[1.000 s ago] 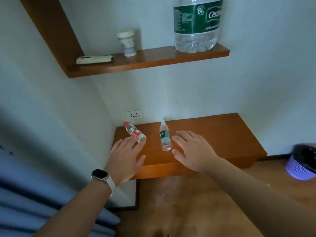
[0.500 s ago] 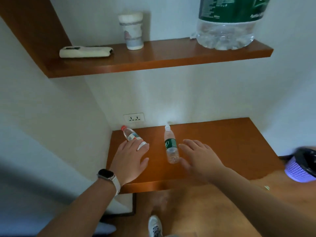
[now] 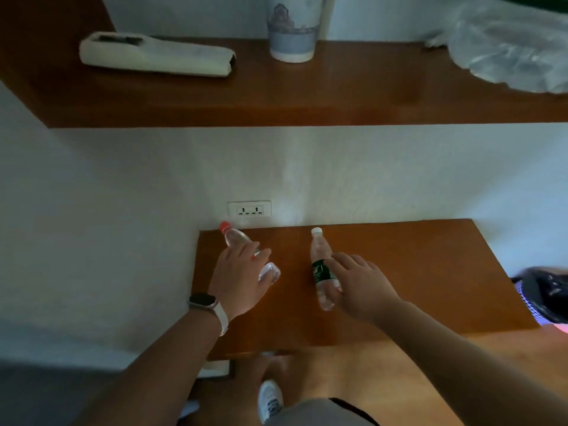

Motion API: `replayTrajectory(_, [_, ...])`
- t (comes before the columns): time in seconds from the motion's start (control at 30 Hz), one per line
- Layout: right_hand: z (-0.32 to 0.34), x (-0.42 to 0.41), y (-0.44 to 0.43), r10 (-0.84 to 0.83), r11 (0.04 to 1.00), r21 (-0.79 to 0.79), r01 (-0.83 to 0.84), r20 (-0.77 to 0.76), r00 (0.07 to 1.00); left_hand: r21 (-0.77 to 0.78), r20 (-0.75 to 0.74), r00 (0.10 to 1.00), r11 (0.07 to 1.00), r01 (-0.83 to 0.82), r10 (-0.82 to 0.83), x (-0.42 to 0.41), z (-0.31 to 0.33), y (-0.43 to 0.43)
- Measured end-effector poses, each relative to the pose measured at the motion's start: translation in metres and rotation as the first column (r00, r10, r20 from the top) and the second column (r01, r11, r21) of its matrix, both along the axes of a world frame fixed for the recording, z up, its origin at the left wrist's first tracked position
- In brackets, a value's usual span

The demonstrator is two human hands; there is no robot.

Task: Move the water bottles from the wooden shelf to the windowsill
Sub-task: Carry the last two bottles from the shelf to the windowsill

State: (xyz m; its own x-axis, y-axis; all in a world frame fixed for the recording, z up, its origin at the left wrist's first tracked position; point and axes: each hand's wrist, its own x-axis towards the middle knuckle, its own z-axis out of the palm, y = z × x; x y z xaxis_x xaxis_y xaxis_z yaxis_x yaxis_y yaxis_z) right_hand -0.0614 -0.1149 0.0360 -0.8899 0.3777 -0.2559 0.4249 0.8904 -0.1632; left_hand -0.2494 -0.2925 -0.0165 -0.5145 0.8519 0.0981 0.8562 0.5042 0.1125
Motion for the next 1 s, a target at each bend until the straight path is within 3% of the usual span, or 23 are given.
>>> replayTrajectory(0.17, [-0.024, -0.009, 0.026, -0.074, 0.996, -0.041, 0.075, 0.019, 0.997, -0.033, 0.106, 0.99, 0.995, -0.09, 0.093, -0.017, -0.018, 0.008])
replayTrajectory(0.37, [-0.065, -0.018, 0.047, -0.24, 0.929, -0.274, 0.249, 0.064, 0.969, -0.11, 0.312, 0.89, 0.943, -0.313, 0.331, -0.019, -0.04, 0.023])
replayTrajectory(0.43, [-0.076, -0.024, 0.052, -0.342, 0.846, -0.403, 0.35, 0.093, 0.935, -0.131, 0.442, 0.784, 0.896, -0.424, 0.436, -0.019, -0.048, 0.029])
replayTrajectory(0.53, [-0.095, -0.031, 0.059, -0.449, 0.715, -0.543, 0.44, 0.126, 0.885, -0.142, 0.66, 0.532, 0.784, -0.605, 0.53, -0.022, -0.058, 0.037])
replayTrajectory(0.7, [-0.115, -0.045, 0.074, -0.519, 0.567, -0.639, 0.521, 0.215, 0.828, -0.2, 0.817, 0.168, 0.544, -0.815, 0.552, -0.033, -0.068, 0.052])
replayTrajectory(0.8, [-0.124, -0.052, 0.08, -0.515, 0.556, -0.63, 0.543, 0.252, 0.819, -0.255, 0.856, 0.019, 0.453, -0.854, 0.517, -0.043, -0.078, 0.059])
replayTrajectory(1.0, [-0.143, -0.061, 0.077, -0.471, 0.649, -0.533, 0.542, 0.278, 0.837, -0.335, 0.872, -0.115, 0.41, -0.848, 0.476, -0.045, -0.095, 0.072])
